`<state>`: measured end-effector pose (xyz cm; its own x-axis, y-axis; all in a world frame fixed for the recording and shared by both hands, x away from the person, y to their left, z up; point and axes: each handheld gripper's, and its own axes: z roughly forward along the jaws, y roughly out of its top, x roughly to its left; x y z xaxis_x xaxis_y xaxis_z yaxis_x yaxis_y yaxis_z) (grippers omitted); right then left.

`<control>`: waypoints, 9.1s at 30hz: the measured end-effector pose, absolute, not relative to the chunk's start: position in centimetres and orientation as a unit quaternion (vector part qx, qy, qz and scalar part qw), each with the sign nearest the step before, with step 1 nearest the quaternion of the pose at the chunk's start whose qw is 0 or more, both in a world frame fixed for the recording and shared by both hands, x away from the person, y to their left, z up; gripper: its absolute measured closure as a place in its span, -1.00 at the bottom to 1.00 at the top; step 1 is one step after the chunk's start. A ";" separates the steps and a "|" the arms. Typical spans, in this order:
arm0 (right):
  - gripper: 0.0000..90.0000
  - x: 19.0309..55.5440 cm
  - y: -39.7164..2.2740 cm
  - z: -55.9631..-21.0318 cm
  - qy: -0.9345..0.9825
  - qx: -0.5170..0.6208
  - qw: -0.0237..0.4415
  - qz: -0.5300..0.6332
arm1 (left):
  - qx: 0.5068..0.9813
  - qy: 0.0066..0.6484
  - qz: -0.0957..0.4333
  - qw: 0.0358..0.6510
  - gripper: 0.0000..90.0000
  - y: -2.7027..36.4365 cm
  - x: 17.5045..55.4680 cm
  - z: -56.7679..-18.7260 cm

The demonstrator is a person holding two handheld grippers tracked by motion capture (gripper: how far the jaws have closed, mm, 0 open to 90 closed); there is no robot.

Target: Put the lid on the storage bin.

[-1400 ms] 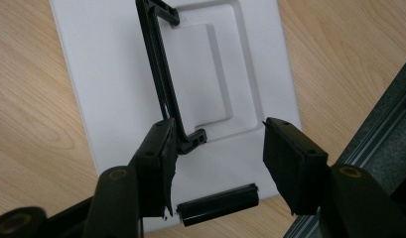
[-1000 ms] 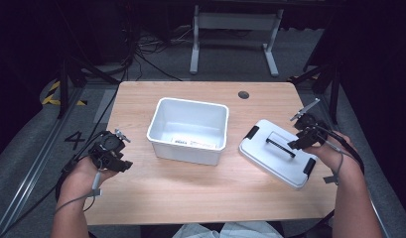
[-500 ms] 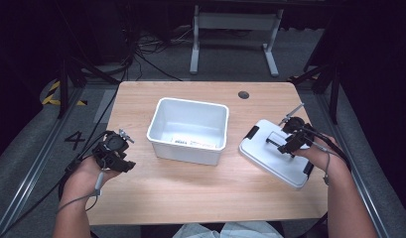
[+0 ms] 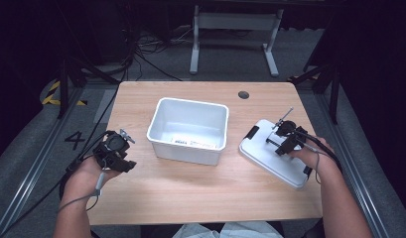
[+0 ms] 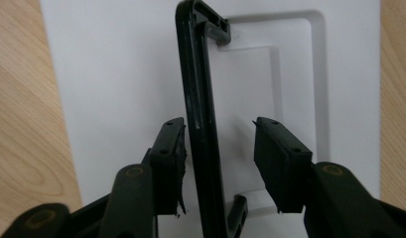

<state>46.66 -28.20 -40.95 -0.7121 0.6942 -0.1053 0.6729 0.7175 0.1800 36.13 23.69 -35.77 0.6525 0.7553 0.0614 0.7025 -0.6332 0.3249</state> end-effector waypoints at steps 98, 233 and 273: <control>0.86 46.9 -14.6 -23.1 0.959 0.183 0.201 0.078 | 0.882 0.428 0.120 0.155 0.19 26.8 34.6 -34.7; 0.29 46.0 -13.3 -23.3 0.946 0.178 0.185 0.199 | 0.881 0.431 0.100 0.165 0.16 26.9 36.1 -35.1; 0.10 46.4 -25.9 -31.6 0.918 0.312 0.171 0.176 | 0.881 0.432 0.111 0.158 0.17 26.3 37.3 -36.0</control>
